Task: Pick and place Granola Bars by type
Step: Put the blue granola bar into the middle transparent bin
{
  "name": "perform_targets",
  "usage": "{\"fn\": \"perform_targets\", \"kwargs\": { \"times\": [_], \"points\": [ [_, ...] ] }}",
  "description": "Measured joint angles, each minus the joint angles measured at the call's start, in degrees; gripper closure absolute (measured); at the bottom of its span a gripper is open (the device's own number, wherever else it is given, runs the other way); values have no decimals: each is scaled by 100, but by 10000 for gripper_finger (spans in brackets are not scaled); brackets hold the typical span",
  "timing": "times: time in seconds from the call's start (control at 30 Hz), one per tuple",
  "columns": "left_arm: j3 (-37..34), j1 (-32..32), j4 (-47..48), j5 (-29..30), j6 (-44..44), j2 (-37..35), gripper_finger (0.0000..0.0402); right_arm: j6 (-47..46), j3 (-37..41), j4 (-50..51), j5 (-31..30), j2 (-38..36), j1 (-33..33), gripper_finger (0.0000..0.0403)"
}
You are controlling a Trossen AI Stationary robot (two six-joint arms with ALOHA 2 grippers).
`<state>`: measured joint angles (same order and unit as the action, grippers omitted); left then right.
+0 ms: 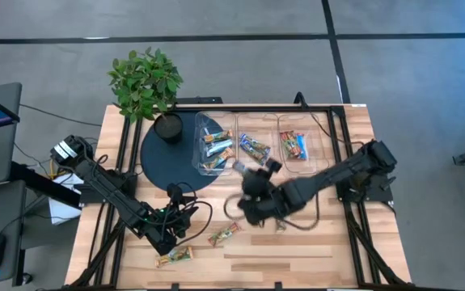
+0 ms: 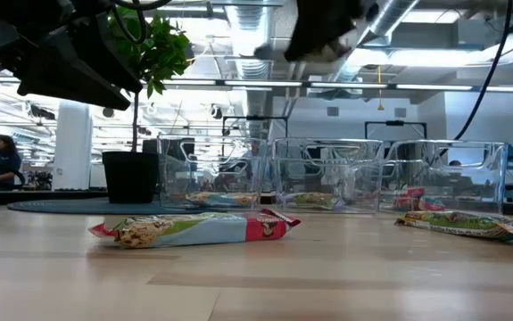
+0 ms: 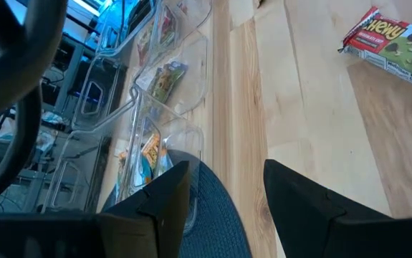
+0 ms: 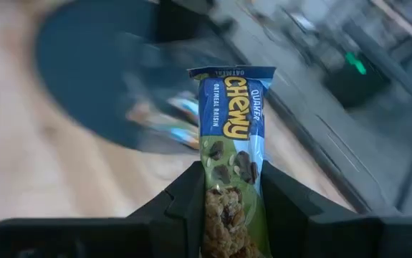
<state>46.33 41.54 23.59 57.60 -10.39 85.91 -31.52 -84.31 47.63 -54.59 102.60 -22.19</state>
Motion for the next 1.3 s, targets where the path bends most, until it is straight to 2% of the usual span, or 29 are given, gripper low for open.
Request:
{"fn": "perform_targets", "kwargs": {
  "times": [0.13, 0.23, 0.53, 0.7, 0.97, 1.3],
  "points": [
    [0, -1, -2, 0, 0, 0, 228, -760, 2, 729, 32, -28, 526, 301],
    [0, -2, -4, 0, 0, 0, 228, -996, 6, 1084, 52, -28, 895, 301],
    [0, 0, -6, 0, -13, 0, 228, -998, 266, 1168, 160, -19, 1796, 301],
    [0, 0, -5, 0, -27, 0, 228, -389, 547, 619, 519, -19, 2300, 301],
    [0, -1, 2, 0, -42, 0, 228, 850, 662, -361, 2098, -19, 3205, 301],
    [0, 0, 9, -198, -135, 0, 228, 1099, 786, -813, 3136, -19, 3735, 301]
  ]
}}
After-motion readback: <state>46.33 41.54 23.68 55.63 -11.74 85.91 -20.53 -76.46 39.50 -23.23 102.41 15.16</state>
